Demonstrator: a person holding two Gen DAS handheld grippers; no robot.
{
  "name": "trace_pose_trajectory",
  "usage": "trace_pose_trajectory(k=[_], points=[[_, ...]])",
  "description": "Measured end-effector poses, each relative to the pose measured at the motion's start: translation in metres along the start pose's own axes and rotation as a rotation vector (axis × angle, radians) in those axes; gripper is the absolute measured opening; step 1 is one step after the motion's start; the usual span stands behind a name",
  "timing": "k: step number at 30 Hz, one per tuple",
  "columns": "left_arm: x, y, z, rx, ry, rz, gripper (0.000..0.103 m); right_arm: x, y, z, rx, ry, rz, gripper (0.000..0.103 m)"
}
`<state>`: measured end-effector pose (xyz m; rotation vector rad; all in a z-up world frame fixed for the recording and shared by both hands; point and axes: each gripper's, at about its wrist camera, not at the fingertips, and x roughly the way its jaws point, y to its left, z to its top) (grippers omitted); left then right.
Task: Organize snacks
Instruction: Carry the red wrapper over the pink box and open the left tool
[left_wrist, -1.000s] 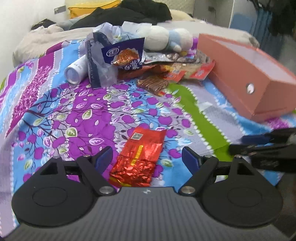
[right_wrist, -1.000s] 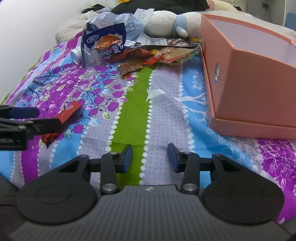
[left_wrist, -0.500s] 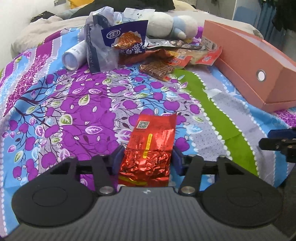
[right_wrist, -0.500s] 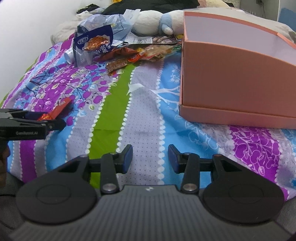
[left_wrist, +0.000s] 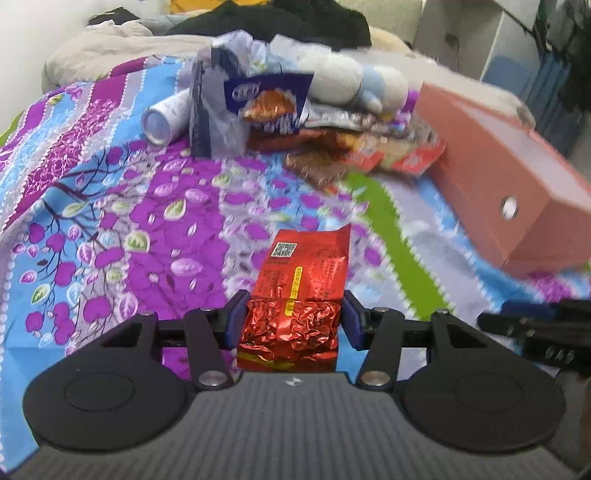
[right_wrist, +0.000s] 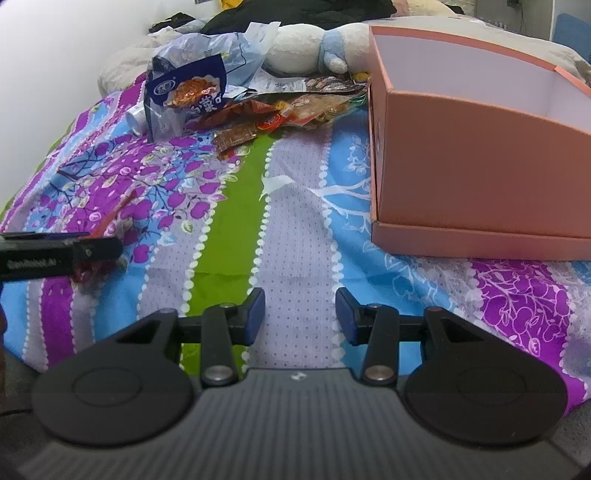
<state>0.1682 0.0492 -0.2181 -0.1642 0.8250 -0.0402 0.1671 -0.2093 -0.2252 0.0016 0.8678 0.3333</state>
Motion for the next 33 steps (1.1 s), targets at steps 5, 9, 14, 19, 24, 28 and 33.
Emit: trace_pose_trajectory(k=[5,9,14,19,24,28,33], points=[[-0.01,-0.016,0.027,-0.016,-0.038,-0.041,0.058,-0.016,0.001,0.016,-0.002,-0.035,-0.002,0.045],[-0.018,-0.034,0.051,-0.018,-0.073,-0.083,0.058,-0.034,0.002,0.033,-0.021,-0.078,-0.009,0.045],[-0.032,-0.062,0.085,-0.017,-0.127,-0.143,0.058,-0.06,-0.004,0.058,-0.015,-0.159,-0.013,0.045],[-0.043,-0.092,0.119,-0.014,-0.174,-0.199,0.058,-0.082,-0.019,0.083,0.003,-0.252,-0.047,0.045],[-0.048,-0.123,0.145,-0.003,-0.192,-0.253,0.058,-0.097,-0.042,0.102,0.045,-0.316,-0.105,0.045],[-0.042,-0.154,0.157,0.02,-0.182,-0.292,0.058,-0.102,-0.064,0.107,0.088,-0.349,-0.147,0.045],[-0.028,-0.192,0.159,0.048,-0.152,-0.319,0.058,-0.1,-0.09,0.11,0.116,-0.342,-0.191,0.045]])
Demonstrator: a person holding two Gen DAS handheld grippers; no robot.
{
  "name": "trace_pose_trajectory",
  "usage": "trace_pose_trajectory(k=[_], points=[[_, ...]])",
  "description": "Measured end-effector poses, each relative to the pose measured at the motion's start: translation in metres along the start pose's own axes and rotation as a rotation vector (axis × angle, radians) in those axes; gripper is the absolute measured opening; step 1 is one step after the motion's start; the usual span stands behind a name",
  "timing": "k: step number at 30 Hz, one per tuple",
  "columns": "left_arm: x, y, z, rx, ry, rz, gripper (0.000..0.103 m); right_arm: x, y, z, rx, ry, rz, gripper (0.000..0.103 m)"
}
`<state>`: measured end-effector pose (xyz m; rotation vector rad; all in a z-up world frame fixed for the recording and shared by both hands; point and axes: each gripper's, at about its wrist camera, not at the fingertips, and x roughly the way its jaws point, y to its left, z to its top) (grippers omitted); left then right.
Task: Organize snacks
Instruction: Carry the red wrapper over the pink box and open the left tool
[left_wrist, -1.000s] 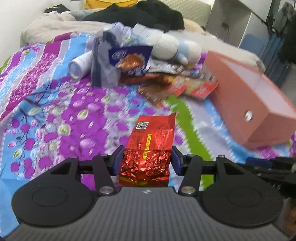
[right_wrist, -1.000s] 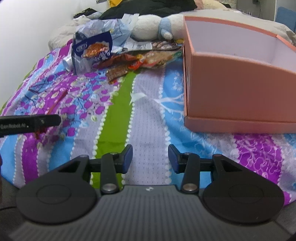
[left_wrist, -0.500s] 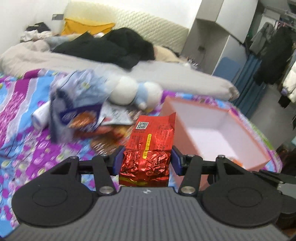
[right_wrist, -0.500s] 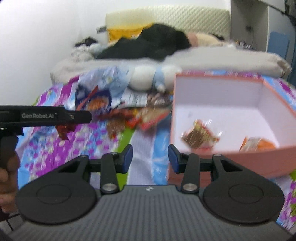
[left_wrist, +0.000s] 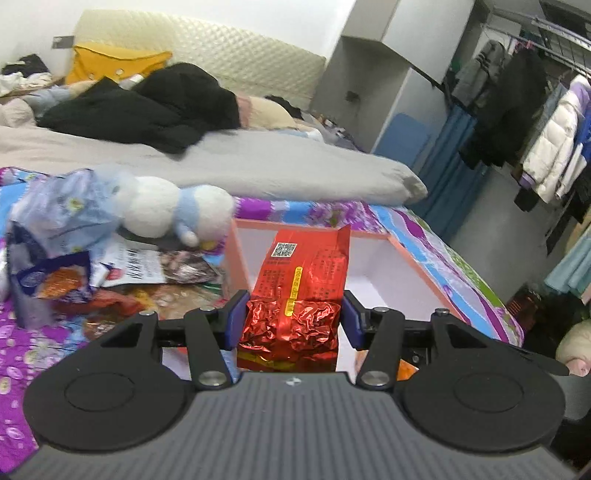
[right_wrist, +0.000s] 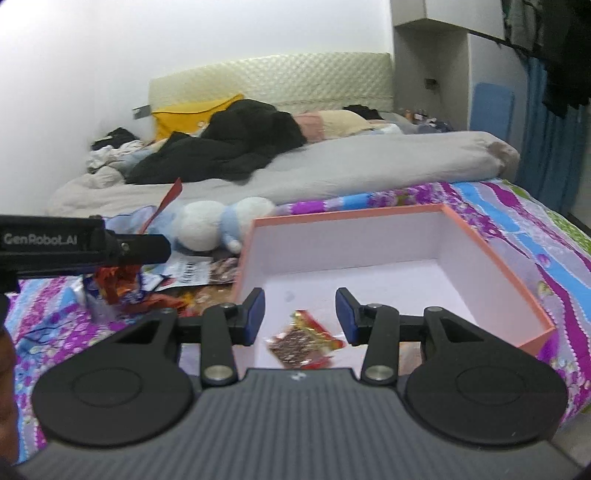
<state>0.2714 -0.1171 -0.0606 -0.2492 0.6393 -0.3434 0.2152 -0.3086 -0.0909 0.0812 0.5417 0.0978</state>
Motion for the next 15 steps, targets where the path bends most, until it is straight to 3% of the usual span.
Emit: trace_pose_trajectory(k=[7,15], points=[[0.046,-0.03,-0.01,0.055,0.093,-0.007,0.058,0.012,-0.029,-0.005,0.033,0.042,-0.037,0.045],[0.09,-0.038,-0.026,0.091,0.191,0.023,0.059,0.026,-0.053,-0.021,0.066,0.083,-0.054,0.045]])
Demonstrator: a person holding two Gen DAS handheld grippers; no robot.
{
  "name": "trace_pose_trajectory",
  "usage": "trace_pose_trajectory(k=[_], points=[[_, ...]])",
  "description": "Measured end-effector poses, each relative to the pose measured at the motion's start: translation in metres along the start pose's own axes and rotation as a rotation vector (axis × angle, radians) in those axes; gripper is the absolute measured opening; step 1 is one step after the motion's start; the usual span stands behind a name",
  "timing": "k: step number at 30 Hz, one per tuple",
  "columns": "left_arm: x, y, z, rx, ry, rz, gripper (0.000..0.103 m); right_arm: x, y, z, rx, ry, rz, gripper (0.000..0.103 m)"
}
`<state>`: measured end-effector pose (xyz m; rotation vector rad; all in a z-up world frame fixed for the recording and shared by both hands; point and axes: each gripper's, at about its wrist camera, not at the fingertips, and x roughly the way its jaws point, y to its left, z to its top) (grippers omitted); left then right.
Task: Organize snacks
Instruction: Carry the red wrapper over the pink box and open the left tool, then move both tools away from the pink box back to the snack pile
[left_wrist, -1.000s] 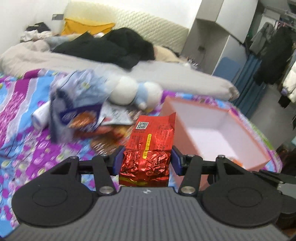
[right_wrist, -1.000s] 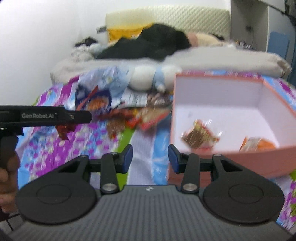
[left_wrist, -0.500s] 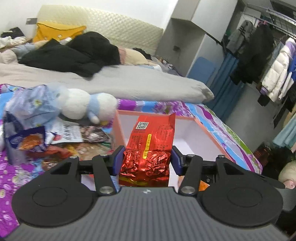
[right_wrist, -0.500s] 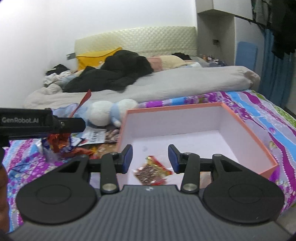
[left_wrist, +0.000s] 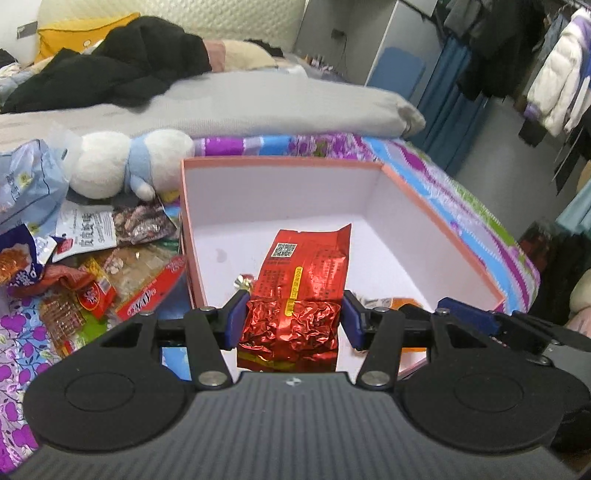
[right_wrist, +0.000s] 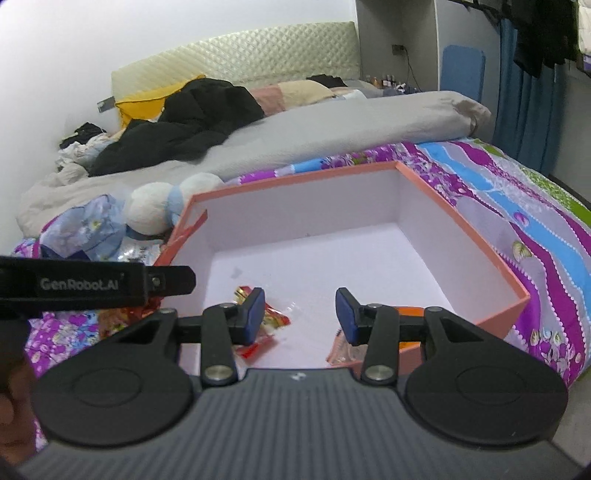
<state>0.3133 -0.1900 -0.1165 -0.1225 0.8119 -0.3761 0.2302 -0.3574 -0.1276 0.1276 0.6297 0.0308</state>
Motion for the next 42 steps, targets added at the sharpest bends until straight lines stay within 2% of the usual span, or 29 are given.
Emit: trace_pose_trajectory(k=[4,6,7,8,15,27,35,42], points=[[0.008,0.001,-0.003,0.005,0.009,0.018,0.059,0.006,-0.009,-0.006,0.019,0.012,0.006,0.045],[0.011,0.003,-0.005,-0.003,0.023,0.033,0.063,0.008,-0.012,-0.008,0.031,0.018,0.007,0.045],[0.012,0.004,-0.004,-0.008,0.03,0.041,0.076,0.009,-0.013,-0.009,0.037,0.019,0.007,0.045],[0.012,0.005,-0.004,-0.012,0.035,0.047,0.086,0.009,-0.014,-0.01,0.041,0.02,0.008,0.045],[-0.006,0.003,0.001,0.011,-0.016,0.033,0.086,0.004,-0.016,-0.006,0.048,-0.005,0.002,0.045],[-0.084,0.005,0.015,0.041,-0.198,0.022,0.086,-0.023,0.002,0.014,0.028,-0.104,0.012,0.045],[-0.13,0.026,0.009,0.039,-0.282,0.072,0.086,-0.047,0.032,0.02,-0.007,-0.191,0.067,0.045],[-0.159,0.062,-0.012,0.032,-0.294,0.133,0.086,-0.054,0.064,0.006,-0.034,-0.198,0.124,0.045]])
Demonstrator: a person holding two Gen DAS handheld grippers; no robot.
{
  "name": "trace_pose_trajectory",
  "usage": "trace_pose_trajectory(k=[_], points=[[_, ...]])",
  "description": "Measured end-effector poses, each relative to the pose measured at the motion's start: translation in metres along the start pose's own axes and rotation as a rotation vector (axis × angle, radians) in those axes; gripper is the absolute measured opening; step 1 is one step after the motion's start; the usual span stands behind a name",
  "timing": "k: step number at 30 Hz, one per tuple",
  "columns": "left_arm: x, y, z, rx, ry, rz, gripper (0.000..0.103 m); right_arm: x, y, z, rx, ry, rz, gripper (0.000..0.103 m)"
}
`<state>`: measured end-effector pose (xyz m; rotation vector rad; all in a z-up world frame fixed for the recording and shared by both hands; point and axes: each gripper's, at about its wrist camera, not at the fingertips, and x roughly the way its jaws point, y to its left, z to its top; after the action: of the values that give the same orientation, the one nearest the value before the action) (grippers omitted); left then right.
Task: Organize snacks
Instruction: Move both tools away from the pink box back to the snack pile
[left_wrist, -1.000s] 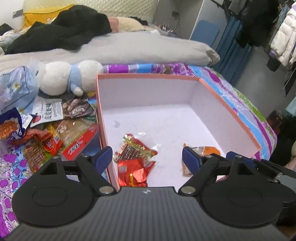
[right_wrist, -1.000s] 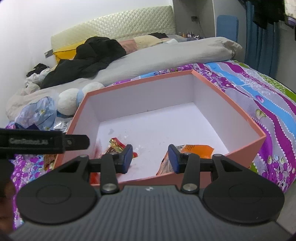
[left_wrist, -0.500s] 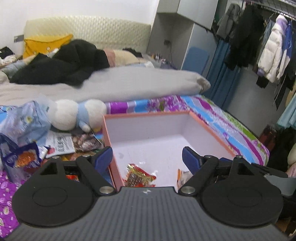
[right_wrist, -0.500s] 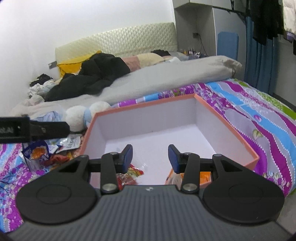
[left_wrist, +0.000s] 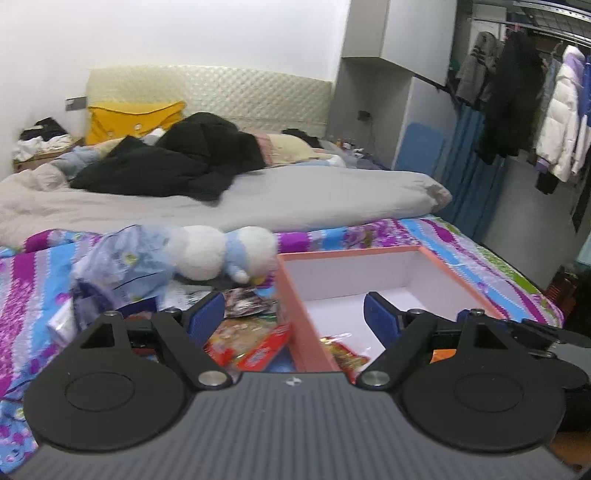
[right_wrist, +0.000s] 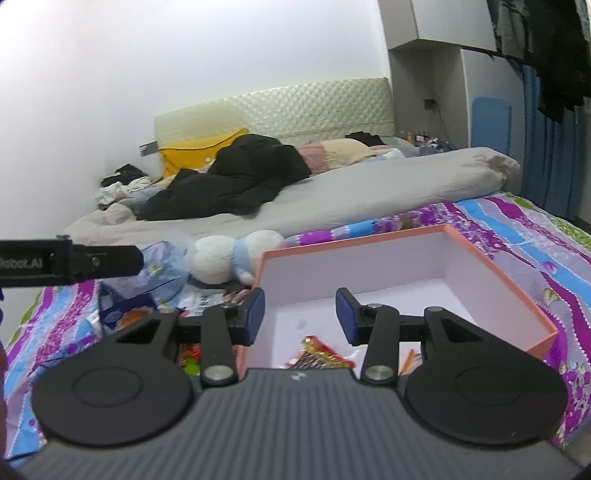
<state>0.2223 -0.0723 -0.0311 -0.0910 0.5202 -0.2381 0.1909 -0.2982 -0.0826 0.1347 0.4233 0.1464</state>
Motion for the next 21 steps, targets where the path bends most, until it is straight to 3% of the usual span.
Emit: trace_pose_trajectory(k=[10,21], points=[[-0.03,0.064,-0.036,-0.066,0.034,0.072,0.086,-0.008,0.055,-0.025,-0.043,0.026,0.088,0.045],[-0.049,0.098,-0.091,-0.1,0.113,0.128,0.086,-0.031,0.093,-0.07,-0.064,0.096,0.131,0.045]])
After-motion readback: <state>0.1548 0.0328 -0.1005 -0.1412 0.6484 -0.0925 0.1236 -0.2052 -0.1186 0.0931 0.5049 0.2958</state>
